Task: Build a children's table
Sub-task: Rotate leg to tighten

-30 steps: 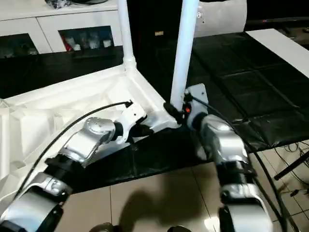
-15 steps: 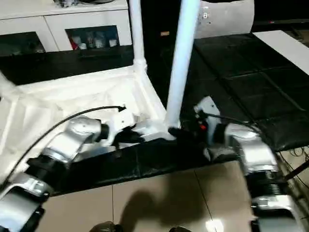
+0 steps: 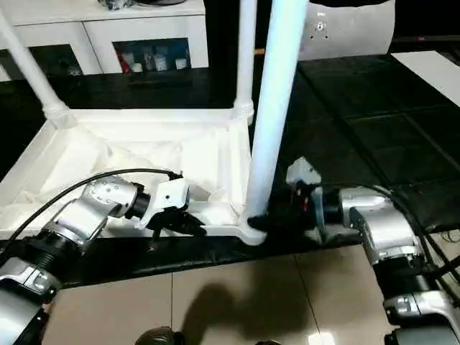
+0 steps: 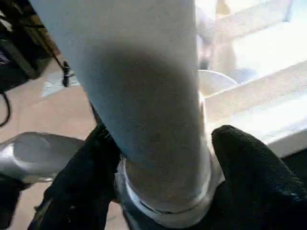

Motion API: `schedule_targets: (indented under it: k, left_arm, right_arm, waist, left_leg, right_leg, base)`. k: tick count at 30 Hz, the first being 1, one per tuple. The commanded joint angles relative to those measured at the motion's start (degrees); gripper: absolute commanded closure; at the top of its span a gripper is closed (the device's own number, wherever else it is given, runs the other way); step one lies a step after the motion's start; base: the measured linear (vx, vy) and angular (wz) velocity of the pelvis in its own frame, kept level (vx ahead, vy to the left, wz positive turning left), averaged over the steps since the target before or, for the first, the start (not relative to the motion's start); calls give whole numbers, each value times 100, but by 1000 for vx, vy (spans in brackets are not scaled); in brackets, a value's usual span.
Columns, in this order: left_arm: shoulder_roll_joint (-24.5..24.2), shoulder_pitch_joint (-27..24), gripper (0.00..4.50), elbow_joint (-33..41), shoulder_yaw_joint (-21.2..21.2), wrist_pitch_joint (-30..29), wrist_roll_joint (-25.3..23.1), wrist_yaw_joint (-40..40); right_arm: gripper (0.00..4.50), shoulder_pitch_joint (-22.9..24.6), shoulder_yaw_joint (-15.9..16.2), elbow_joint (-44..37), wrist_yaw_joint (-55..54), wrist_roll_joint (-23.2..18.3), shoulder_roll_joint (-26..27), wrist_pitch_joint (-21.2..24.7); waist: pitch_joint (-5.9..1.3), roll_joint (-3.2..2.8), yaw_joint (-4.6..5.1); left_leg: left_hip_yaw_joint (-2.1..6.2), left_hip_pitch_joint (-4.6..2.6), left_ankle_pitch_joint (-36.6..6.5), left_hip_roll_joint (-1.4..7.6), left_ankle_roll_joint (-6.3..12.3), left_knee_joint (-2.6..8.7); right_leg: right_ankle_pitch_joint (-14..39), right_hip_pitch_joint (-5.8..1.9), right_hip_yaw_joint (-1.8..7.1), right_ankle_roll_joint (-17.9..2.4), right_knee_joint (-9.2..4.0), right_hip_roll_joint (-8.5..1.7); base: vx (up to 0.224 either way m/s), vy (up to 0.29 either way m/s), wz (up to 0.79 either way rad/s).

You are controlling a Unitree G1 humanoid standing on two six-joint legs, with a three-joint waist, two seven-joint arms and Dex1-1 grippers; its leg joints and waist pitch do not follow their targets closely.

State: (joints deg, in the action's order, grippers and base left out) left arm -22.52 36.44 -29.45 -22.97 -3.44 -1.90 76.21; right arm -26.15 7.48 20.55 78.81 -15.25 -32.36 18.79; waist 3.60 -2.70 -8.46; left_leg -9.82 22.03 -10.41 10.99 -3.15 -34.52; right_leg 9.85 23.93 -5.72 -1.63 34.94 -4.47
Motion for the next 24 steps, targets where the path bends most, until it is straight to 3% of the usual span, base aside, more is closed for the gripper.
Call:
schedule_targets:
  k: [1,10,15,17,18,19,20,21,24]
  left_arm:
    - [-35,69,450,229,-106,154,37,209]
    - [12,33,450,217,-88,157,66,208]
    - [102,-52,450,345,-7,-34,158,88]
    - [165,-68,450,383,23,-193,169,-38]
    - [358,-60,450,420,67,-600,110,-426]
    - [358,-60,450,420,67,-600,110,-426]
    - [490,-47,450,433,111,-821,98,-656]
    - [490,-47,450,433,111,-821,98,-656]
    - [1100,45,450,416,368,-1447,139,-1564]
  right_arm:
    - [155,73,74,-180,150,-130,-56,126]
    - [225,160,86,-250,248,-222,-8,221]
    - [238,269,41,-423,109,-327,109,327]
    - [241,265,2,-431,-255,-251,258,398]
    - [241,155,-91,-277,-1189,35,641,337]
    - [241,155,-91,-277,-1189,35,641,337]
    - [243,57,-191,-146,-1667,117,862,336]
    - [245,57,-191,-146,-1667,117,862,336]
    - [248,-287,-485,215,-3047,315,1513,409]
  waist:
    - [-417,67,22]
    - [-414,73,17]
    - [-426,79,13]
    - [-421,72,31]
    - [-417,69,44]
    - [-382,51,84]
    - [-385,65,91]
    - [-383,86,133]
    - [-376,75,257]
  left_leg:
    - [59,-72,-864,251,502,358]
    - [61,-73,-879,247,458,364]
    - [58,-72,-792,251,475,358]
    - [60,-69,-808,247,459,365]
    - [59,-71,-833,247,431,367]
    - [65,-80,-982,236,329,392]
    - [69,-88,-1055,222,280,394]
    - [81,-63,-1043,208,209,408]
    - [80,-91,-1182,197,122,415]
  right_leg:
    - [1178,-372,309,-1188,-420,-429]
    - [1337,-369,307,-1125,-439,-431]
    - [1242,-374,311,-1132,-424,-435]
    - [1288,-366,305,-1113,-431,-426]
    - [1338,-359,305,-1107,-432,-427]
    - [1658,-331,294,-1061,-478,-429]
    - [1842,-354,284,-994,-502,-442]
    - [1988,-379,282,-920,-498,-444]
    - [2266,-368,276,-841,-551,-446]
  base:
    - [0,0,0]
    - [0,0,0]
    - [0,0,0]
    - [0,0,0]
    - [0,0,0]
    - [0,0,0]
    - [0,0,0]
    - [0,0,0]
    - [0,0,0]
